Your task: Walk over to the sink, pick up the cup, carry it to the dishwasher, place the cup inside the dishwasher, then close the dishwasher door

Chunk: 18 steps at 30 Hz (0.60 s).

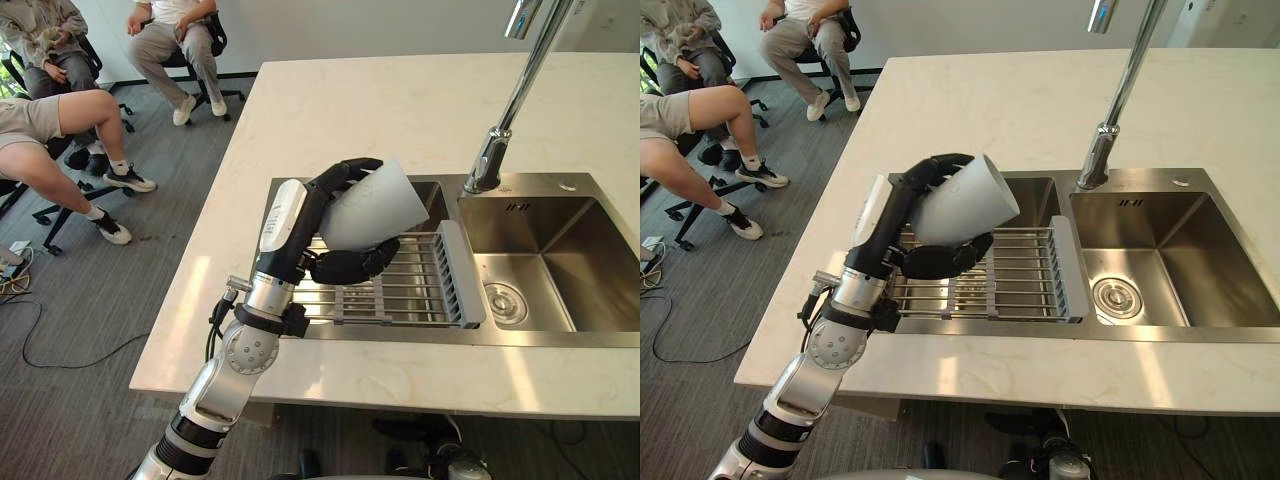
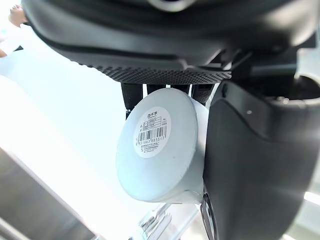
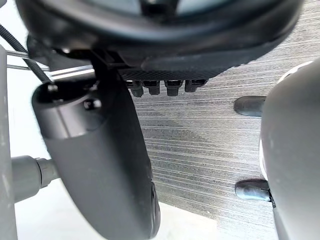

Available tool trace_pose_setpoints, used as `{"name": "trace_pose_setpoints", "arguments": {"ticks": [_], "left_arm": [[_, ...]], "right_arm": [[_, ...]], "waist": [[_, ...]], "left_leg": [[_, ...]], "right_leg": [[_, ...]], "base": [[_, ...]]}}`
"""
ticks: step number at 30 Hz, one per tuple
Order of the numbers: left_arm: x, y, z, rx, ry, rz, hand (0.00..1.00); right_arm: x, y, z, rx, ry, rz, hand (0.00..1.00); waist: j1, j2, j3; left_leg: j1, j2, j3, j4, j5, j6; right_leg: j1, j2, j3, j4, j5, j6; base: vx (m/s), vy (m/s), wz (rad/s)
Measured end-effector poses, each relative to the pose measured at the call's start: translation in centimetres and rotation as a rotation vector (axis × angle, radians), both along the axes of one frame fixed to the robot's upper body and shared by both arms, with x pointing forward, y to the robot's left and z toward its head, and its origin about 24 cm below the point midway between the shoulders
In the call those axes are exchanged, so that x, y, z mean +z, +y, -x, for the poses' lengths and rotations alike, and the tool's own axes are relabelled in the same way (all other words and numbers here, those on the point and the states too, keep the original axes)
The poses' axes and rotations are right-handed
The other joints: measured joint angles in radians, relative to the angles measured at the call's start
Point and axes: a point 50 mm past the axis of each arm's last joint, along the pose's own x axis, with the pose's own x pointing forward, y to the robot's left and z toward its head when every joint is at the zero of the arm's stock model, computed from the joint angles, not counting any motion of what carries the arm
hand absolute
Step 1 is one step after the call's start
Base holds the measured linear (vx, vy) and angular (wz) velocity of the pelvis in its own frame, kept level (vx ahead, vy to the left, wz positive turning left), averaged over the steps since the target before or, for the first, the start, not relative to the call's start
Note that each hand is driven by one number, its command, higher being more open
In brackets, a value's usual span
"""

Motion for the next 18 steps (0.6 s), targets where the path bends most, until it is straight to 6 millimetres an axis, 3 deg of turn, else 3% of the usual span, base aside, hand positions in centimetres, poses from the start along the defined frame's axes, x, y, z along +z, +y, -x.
{"name": "trace_pose_setpoints", "arguments": {"ticks": [7, 18], "left_arm": [[-0.6, 0.5, 1.3, -0.038, 0.085, 0.241, 0.00], [-1.4, 0.1, 2.2, -0.080, 0.173, 0.394, 0.00]], "right_arm": [[-0.1, 0.0, 0.4, 0.013, 0.013, 0.011, 1.00], [-0.3, 0.2, 1.1, 0.036, 0.034, 0.031, 1.00]], "waist": [[0.032, 0.001, -0.007], [0.058, -0.002, -0.037]], "left_leg": [[0.011, 0.001, -0.021, 0.011, 0.000, 0.000], [0.000, -0.003, -0.066, 0.026, 0.000, 0.000]], "right_leg": [[0.027, 0.001, -0.022, 0.000, -0.004, 0.003], [0.045, -0.004, -0.068, 0.000, -0.009, 0.006]], "base": [[-0.04, -0.016, 0.09], [-0.03, -0.008, 0.12]]}}
